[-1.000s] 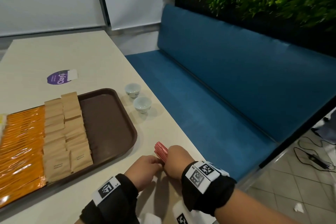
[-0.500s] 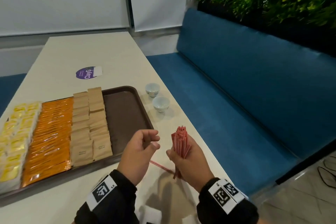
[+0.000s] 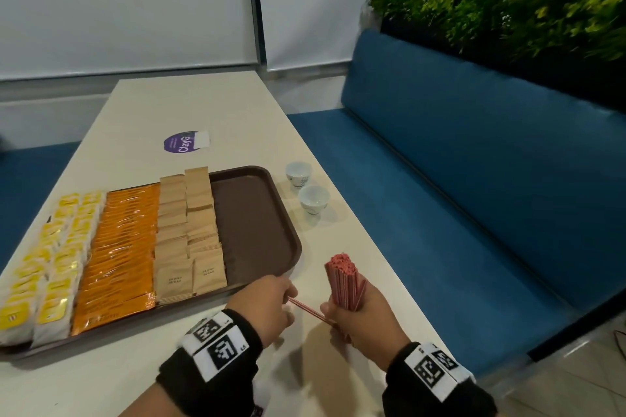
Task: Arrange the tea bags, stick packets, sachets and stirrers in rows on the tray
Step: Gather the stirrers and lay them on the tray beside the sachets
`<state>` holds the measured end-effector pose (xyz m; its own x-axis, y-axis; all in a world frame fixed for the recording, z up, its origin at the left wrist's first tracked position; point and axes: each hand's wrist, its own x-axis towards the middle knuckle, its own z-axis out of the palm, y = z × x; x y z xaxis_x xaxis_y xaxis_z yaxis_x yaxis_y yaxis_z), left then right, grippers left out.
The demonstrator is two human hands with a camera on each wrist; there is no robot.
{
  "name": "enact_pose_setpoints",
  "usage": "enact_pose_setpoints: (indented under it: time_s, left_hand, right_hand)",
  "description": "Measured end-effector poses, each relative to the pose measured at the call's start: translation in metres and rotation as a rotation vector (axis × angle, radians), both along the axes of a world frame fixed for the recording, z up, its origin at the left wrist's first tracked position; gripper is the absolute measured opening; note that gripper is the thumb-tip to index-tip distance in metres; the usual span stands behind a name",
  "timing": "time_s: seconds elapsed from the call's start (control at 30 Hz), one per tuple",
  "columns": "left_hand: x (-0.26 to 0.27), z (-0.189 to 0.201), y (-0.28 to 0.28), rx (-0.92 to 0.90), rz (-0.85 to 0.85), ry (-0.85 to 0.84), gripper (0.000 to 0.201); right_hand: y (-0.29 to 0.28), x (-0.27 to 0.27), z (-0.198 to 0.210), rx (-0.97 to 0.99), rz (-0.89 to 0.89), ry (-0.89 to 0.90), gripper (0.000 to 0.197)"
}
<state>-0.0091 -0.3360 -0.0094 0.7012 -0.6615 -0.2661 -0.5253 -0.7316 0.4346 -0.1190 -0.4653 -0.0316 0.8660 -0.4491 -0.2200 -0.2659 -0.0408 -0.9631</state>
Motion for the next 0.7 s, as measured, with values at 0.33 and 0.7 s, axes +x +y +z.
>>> enact_pose_setpoints:
  time_s: [0.33,0.7]
  left_hand:
    - [0.003,-0.005,-0.026,0.324,-0.167,-0.249,0.022]
    - [0.009,-0.021,-0.019,0.381,-0.218,-0.289,0.025]
  right_hand:
    - [-0.001,0.013,0.006,0.017,-0.072,0.092,0.031]
    - [0.000,0.021,0.000,-0.233,0.061,0.195,0.030]
